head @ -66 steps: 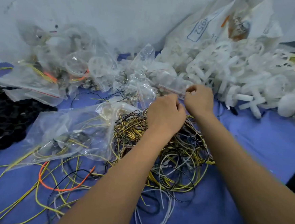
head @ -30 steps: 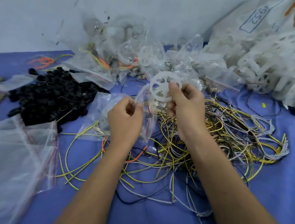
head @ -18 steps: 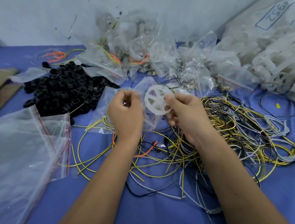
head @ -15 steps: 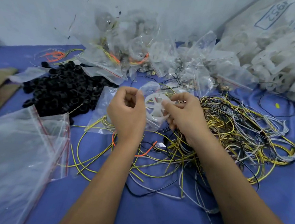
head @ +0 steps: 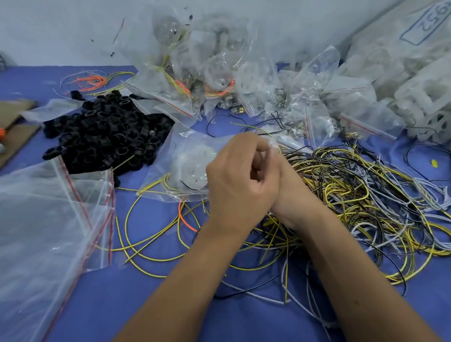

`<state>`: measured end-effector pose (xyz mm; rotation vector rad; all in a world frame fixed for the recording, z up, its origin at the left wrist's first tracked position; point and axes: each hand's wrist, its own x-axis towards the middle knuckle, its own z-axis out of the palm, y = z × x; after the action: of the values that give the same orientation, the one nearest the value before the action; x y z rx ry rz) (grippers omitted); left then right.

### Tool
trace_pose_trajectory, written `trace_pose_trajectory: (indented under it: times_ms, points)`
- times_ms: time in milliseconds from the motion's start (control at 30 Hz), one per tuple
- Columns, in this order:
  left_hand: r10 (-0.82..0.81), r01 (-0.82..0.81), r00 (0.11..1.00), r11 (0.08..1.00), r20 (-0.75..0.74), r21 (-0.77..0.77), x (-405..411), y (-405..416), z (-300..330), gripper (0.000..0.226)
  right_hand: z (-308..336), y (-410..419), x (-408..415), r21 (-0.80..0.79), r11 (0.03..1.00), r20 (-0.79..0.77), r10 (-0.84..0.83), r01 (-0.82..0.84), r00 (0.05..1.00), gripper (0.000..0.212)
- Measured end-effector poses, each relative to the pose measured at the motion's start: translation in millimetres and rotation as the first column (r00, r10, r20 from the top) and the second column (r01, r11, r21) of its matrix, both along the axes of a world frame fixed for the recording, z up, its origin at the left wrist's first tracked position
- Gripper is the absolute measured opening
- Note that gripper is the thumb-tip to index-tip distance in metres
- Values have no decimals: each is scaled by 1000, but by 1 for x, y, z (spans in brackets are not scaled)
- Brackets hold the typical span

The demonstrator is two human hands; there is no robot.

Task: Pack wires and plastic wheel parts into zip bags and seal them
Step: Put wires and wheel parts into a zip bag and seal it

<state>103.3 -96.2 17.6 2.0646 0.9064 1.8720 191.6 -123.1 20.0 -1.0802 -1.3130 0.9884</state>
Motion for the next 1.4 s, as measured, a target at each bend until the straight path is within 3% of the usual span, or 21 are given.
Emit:
trace_pose_trajectory:
  times_ms: [133,267,333,433,567,600,667,767,867,967,1067,1167,1233,1333,1400]
  points:
    - [-40,41,998,999,44,-24,1,1,0,13,-3,2,-1,-88,993,-142,70,-83,987,28]
    - [-122,122,991,992,51,11,-3,1,3,17,-1,4,-6,-121,978,-346,120,-171,930,33]
    - [-154,154,987,988,34,18,-4,2,3,28,0,5,-3,-130,984,-398,63,-124,915,35]
    - [-135,133,990,989,-33,-72,-5,9,-2,37,4,11,4,-235,968,-348,-169,88,922,30]
    - [-308,257,937,928,-166,-271,1,14,-15,48,1,15,9,-344,907,-370,-370,244,852,54]
    - [-350,286,921,907,-173,-310,4,14,-18,52,-1,15,9,-322,908,-350,-376,267,858,57]
    - [-374,292,916,872,-147,-393,8,14,-22,57,-2,15,7,-239,906,-134,-387,349,912,58]
    - [-278,201,958,825,-69,-528,7,23,-23,48,-7,16,10,-125,896,234,-390,425,891,30]
    - [-205,171,978,721,29,-671,7,30,-21,39,-7,11,12,-40,949,540,-243,313,806,19]
    - [-143,131,989,676,46,-725,12,31,-17,35,-5,11,16,35,932,669,-290,360,684,13]
    - [-112,84,994,647,14,-758,16,34,-15,41,-3,8,19,90,888,730,-366,450,577,16]
    - [-105,20,992,662,-67,-749,24,34,-10,57,3,6,26,236,762,703,-562,602,436,19]
    - [-73,-12,992,750,-101,-662,32,27,-4,54,10,4,41,246,702,609,-649,669,457,19]
    - [-54,-1,991,917,-126,-398,52,6,7,42,20,-5,71,231,670,549,-688,705,474,19]
    - [-138,84,975,954,-173,-288,75,-6,12,35,25,-14,94,218,649,549,-699,729,458,18]
